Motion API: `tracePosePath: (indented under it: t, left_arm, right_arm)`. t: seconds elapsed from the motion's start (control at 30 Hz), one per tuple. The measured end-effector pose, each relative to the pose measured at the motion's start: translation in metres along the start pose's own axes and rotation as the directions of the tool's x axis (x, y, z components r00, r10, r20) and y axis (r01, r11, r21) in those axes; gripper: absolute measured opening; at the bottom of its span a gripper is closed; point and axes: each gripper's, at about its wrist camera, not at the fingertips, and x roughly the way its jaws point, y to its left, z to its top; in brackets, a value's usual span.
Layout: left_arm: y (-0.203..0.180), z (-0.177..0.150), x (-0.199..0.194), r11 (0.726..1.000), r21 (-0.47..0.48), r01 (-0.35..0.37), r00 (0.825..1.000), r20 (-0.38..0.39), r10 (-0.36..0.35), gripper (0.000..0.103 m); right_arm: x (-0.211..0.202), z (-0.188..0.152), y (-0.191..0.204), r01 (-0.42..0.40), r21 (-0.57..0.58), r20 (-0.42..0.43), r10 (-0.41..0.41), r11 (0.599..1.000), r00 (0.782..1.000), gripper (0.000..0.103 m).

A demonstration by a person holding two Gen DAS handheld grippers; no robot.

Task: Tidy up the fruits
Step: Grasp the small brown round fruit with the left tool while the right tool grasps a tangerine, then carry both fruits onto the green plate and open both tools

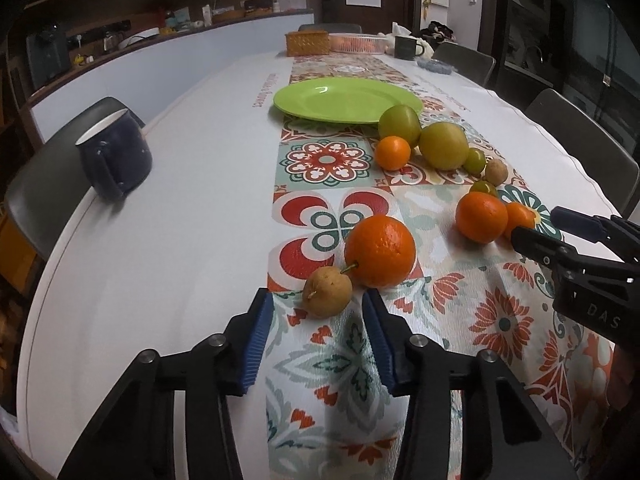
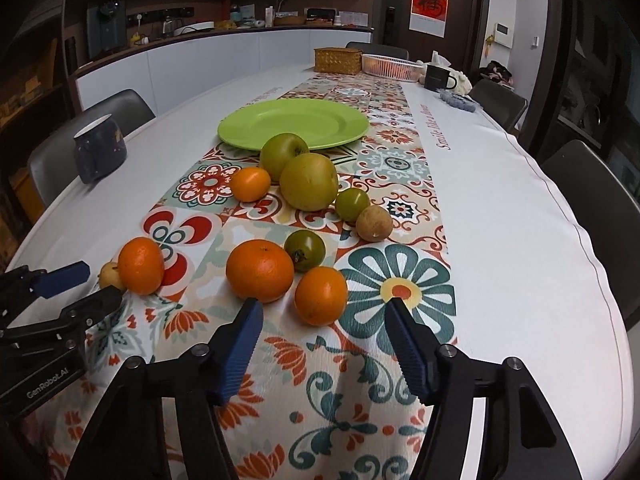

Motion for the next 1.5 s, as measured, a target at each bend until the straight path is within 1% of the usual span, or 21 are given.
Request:
tracePosePath:
  t: [0.13,0.3,0.47,0.57,0.6,0.7,0.83,1.07,1.27,1.5]
  left_arm:
    - [0.0,0.004,0.005,1.0,-0.003,0.017,1.0,-0.007,-0.017,0.039]
    - [0.0,0.008,0.009,0.999,0.0,0.038,0.999,-0.018,-0.038,0.031]
    - [-0.001,0.011,0.015,0.999,-0.003,0.049,0.998,-0.033,-0.049,0.028]
    - [-0.003,0.012,0.016,0.998,-0.006,0.059,0.997,-0.039,-0.059,0.027]
    - [-0.003,0.012,0.016,0.998,-0.003,0.062,0.997,-0.04,-0.062,0.027]
    - [-0.006,0.012,0.016,0.998,0.005,0.067,0.997,-0.039,-0.067,0.027]
    - [-0.006,0.013,0.016,0.998,0.008,0.063,0.997,-0.04,-0.063,0.027]
    - [-0.007,0.014,0.005,0.998,0.006,0.057,0.998,-0.02,-0.057,0.027]
    - [-0.009,0.019,-0.012,0.998,0.004,0.057,0.998,0.012,-0.057,0.027]
    - [-0.015,0.035,-0.033,0.997,0.008,0.082,0.995,0.062,-0.082,0.027]
  right_arm:
    - [0.006,0.003,0.0,-0.008,0.004,-0.011,0.008,1.0,1.0,0.056]
    - [0.008,0.007,-0.001,-0.004,0.002,0.005,0.004,1.0,1.0,0.054]
    - [0.012,0.01,-0.005,-0.002,0.018,0.005,0.002,1.0,1.0,0.052]
    - [0.016,0.01,-0.01,-0.014,0.039,-0.026,0.015,0.999,1.0,0.047]
    - [0.019,0.008,-0.011,-0.024,0.048,-0.04,0.026,0.999,0.999,0.046]
    - [0.026,0.005,-0.012,-0.052,0.066,-0.071,0.056,0.996,0.996,0.04]
    - [0.027,0.004,-0.008,-0.048,0.048,-0.062,0.051,0.998,0.997,0.032]
    - [0.019,0.004,-0.007,-0.045,0.031,-0.037,0.046,0.999,0.998,0.032]
    - [-0.001,0.006,-0.006,-0.062,0.021,-0.002,0.062,0.998,0.998,0.032]
    - [-0.027,0.017,-0.004,-0.117,0.006,0.046,0.117,0.993,0.992,0.032]
